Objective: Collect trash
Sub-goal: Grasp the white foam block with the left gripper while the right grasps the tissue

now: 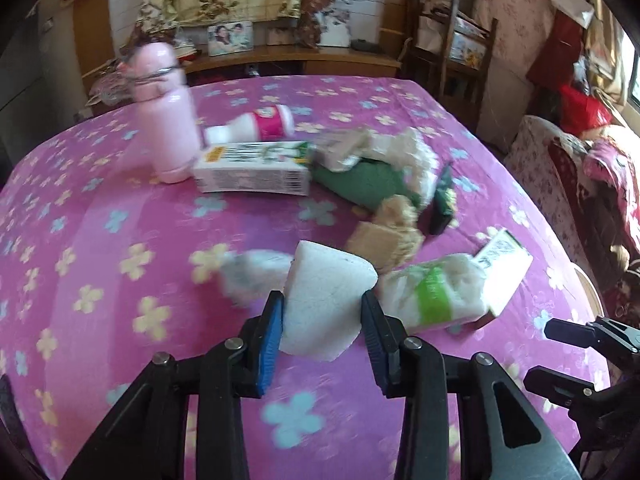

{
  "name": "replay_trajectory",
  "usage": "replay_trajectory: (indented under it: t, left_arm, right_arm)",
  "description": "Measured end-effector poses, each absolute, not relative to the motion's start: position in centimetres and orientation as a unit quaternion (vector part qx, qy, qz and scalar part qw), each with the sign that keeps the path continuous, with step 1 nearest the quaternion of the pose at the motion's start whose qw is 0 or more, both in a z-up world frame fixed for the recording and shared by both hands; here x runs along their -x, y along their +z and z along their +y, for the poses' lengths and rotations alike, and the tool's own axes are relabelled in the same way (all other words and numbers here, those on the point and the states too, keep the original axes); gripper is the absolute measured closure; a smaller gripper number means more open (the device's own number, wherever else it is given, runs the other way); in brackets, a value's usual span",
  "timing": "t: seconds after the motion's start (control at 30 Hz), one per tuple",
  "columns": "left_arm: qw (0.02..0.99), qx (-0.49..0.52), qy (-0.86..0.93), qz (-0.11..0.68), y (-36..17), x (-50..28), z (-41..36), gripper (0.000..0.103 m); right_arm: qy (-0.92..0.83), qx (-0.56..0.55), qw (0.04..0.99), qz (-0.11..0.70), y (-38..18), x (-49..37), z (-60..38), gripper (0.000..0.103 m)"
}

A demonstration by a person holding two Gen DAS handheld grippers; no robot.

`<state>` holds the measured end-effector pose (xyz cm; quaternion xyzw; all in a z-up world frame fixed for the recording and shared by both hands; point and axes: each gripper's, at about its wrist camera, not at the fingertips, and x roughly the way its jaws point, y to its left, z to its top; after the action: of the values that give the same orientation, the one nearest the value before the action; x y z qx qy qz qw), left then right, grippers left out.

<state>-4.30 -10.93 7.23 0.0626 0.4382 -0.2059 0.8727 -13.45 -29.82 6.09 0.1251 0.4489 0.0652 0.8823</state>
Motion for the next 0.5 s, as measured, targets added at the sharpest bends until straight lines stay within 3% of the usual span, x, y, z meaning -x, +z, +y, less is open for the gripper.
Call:
replay_trajectory:
  t: [0.5]
  left_arm:
    - [0.885,-0.014,-0.133,0.446,7.6,4.4,-0.5,0.063]
  right_arm:
    - [0.173,-0.074,0.880,0.437,7.0,4.1,-19.6,0.026]
